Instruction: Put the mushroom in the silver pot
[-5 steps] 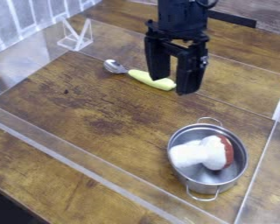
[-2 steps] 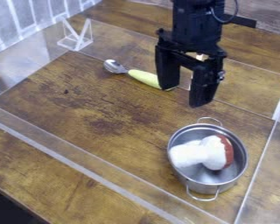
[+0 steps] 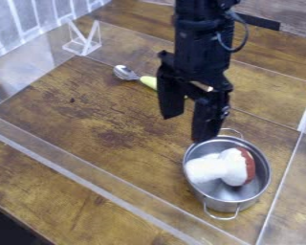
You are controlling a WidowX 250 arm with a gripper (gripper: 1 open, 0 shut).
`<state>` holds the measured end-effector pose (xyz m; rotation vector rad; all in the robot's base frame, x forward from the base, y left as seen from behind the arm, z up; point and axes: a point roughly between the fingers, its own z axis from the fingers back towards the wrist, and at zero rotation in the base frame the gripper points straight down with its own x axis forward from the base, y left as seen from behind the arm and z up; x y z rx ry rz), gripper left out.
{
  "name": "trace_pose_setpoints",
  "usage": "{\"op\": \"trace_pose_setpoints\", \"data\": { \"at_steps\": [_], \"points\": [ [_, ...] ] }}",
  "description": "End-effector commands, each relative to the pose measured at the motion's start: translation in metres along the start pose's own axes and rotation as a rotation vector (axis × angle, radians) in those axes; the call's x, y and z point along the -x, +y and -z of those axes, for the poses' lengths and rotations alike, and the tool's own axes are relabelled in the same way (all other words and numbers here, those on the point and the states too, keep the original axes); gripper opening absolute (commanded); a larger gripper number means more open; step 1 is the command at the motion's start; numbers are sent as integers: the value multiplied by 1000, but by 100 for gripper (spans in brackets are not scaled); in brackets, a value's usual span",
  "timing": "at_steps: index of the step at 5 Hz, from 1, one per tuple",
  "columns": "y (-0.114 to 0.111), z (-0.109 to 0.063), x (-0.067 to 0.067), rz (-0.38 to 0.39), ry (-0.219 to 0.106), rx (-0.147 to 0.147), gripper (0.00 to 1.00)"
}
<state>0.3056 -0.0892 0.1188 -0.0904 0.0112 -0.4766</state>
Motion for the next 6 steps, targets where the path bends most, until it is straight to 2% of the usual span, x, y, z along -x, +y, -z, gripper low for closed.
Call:
{"op": "trace_pose_setpoints", "data": {
  "at_steps": [1,2,5,6],
  "points": [
    [7,-20,-8,40,-74,-27,100],
    [17,-12,-16,58,-61,-19,100],
    [34,-9,-10,-28,-62,-21,100],
    [42,-4,-2,48,-59,-20,100]
  ]
}}
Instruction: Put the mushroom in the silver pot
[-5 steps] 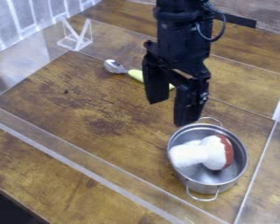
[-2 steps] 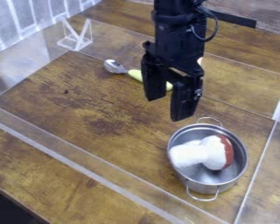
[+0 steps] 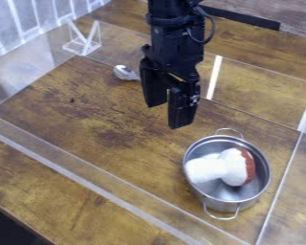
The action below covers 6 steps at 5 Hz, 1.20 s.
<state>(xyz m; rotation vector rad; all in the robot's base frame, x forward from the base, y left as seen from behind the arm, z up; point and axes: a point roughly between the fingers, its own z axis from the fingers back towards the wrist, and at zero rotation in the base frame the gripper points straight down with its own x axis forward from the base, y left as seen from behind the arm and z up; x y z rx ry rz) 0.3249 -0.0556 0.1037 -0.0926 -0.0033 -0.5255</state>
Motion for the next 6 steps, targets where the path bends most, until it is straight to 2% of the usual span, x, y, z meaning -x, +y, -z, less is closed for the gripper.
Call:
{"op": "trace_pose_setpoints", "data": {
  "at_steps": [1,2,3,4,5,6],
  "points": [
    [3,-8,-10,-30,-57,-23,100],
    [6,0,-19,-50,-66,-28,100],
    [24,-8,-17,-34,-60,-41,100],
    [34,-17,-6,-25,-54,-26,100],
    [12,-19,-2,-24,-70,-19,100],
    [-6,-18,-1,19,-78,-15,100]
  ]
}}
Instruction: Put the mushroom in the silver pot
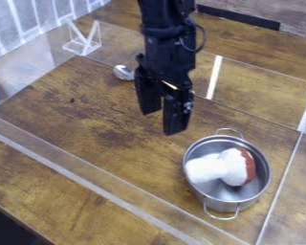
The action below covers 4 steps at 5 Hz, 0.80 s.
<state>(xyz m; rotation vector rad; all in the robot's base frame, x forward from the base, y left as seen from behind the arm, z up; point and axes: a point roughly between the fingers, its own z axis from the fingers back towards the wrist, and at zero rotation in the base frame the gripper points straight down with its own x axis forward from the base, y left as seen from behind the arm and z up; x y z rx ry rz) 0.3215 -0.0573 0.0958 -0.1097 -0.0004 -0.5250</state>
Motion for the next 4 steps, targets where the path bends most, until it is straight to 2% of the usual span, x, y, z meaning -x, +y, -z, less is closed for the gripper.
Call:
{"op": "trace_pose_setpoints", "data": {
  "at_steps": [1,2,3,4],
  "points": [
    [-4,-23,-10,17,-83,-47,100],
    [4,-19,-15,-11,-82,-64,100],
    [10,-13,-19,-26,-84,-69,0],
    [7,-18,-33,-146,-88,-70,100]
  ]
}}
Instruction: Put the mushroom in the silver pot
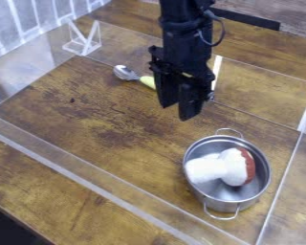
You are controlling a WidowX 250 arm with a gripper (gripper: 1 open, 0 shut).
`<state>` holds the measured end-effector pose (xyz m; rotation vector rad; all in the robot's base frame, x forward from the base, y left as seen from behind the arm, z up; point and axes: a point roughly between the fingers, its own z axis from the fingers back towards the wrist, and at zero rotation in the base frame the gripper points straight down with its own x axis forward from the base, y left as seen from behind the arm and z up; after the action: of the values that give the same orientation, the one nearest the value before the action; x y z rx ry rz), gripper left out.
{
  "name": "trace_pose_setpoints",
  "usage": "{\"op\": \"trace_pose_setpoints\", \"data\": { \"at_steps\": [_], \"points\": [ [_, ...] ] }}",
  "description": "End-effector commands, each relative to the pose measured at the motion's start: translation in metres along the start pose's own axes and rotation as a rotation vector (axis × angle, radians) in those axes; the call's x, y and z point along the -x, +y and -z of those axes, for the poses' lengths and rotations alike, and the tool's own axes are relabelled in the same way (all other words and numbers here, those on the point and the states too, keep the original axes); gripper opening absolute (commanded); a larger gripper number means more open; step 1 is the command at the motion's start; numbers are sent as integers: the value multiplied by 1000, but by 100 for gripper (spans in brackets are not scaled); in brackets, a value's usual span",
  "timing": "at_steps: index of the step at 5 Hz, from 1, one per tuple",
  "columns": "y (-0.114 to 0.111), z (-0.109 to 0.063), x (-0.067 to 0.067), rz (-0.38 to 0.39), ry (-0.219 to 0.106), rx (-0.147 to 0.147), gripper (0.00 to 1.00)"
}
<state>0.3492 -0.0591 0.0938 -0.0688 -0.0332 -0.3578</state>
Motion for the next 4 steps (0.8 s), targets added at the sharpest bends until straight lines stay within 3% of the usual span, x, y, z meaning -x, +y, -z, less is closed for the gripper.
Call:
{"op": "trace_pose_setpoints", "data": {
  "at_steps": [1,2,3,4],
  "points": [
    [-19,-25,-11,28,-21,22,100],
    [-22,-18,-2,100,-3,49,100],
    [-17,-16,7,94,-5,41,100],
    [-9,-33,18,121,-20,35,100]
  ]
}}
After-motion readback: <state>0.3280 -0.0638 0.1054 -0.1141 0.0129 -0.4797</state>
